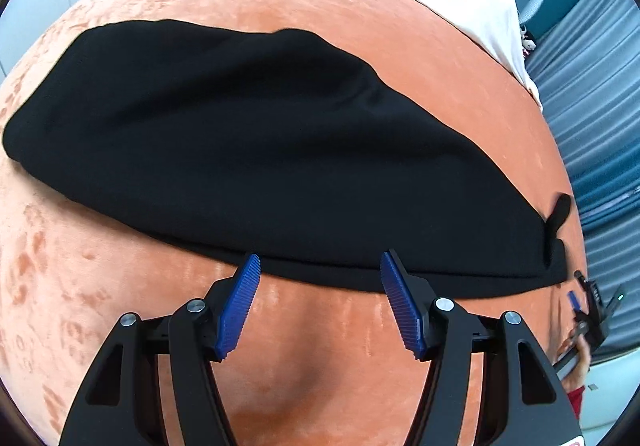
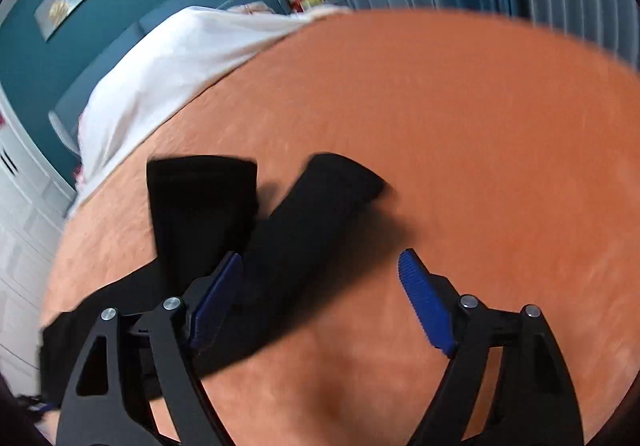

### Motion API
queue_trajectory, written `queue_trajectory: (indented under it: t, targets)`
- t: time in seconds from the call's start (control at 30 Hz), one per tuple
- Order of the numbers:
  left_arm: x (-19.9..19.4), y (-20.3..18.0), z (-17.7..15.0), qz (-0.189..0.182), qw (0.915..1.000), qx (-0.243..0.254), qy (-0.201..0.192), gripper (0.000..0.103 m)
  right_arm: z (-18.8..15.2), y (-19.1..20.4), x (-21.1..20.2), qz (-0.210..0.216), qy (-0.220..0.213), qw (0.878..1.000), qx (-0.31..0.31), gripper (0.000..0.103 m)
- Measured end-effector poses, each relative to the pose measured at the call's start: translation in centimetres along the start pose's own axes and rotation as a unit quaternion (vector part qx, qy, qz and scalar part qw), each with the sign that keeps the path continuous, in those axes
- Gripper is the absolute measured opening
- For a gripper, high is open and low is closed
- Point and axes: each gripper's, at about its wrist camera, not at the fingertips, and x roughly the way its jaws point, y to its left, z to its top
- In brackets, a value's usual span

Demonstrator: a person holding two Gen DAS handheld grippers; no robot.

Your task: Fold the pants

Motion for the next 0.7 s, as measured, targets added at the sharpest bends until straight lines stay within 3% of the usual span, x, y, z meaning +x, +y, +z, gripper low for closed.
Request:
queue_trajectory:
  t: [0.07,0.13,0.2,0.27,0.3,0.37,0.43,0.47,0.5,0.53,0.57,0.6,0.7]
  targets:
    - [0.0,0.0,-0.1,0.003,1.0,0.002,-0.002,0.061,0.5,0.6,-1.2,0.011,-0.028,1.0,-0.006,0.079]
    - [-0.1,-0.2,-0.3,0.009,0.9999,0.008,-0.002,0.061,1.0,3.4,-1.5,0.026,-0.028,0.999,-0.025,0.085]
    - [-0.1,-0.5,-0.4,0.006,0.9999,0.01,0.001,0.061,1.7,7.1,-0.2,0.022,-0.017,0.997,-0.078,0.088]
    - [-0.1,-1.0,-0.1,0.006,0.9999,0.01,-0.002,0.061,0.4,12.8,2.4,0.004,-0.002,0.986,-0.168,0.093]
    - [-0.2,-1.1,-0.1,0.004,0.9999,0.009,-0.004,0.061,-0.7,15.5,3.4,-0.014,0.005,0.974,-0.224,0.094]
    - [-0.4,-1.3,0.0,0.0,0.9999,0.006,-0.013,0.061,-3.6,20.2,6.9,-0.072,0.028,0.938,-0.337,0.096]
    - [-0.5,-1.4,0.1,-0.001,0.9999,0.004,-0.017,0.061,-5.3,21.6,10.1,-0.143,0.037,0.908,-0.392,0.094]
    - [-0.5,-1.3,0.0,0.001,0.9998,0.005,-0.017,0.061,-5.2,21.1,11.6,-0.157,0.051,0.902,-0.399,0.079]
    - [-0.5,-1.3,0.1,0.004,0.9998,0.007,-0.017,0.061,-5.2,20.5,12.1,-0.152,0.067,0.905,-0.392,0.049]
    - [-0.5,-1.2,0.2,0.008,0.9998,0.012,-0.016,0.061,-4.6,18.9,11.7,-0.125,0.084,0.918,-0.367,0.044]
    - [-0.6,-1.2,0.3,0.013,0.9996,0.019,-0.016,0.061,-3.6,18.2,11.3,-0.117,0.086,0.927,-0.346,0.025]
    - [-0.7,-1.2,0.4,0.021,0.9993,0.025,-0.018,0.061,-2.2,16.9,10.1,-0.119,0.079,0.934,-0.327,0.012]
    - [-1.4,-0.8,0.5,0.052,0.9968,0.051,-0.035,0.066,1.6,9.8,5.4,-0.087,0.052,0.975,-0.197,0.012]
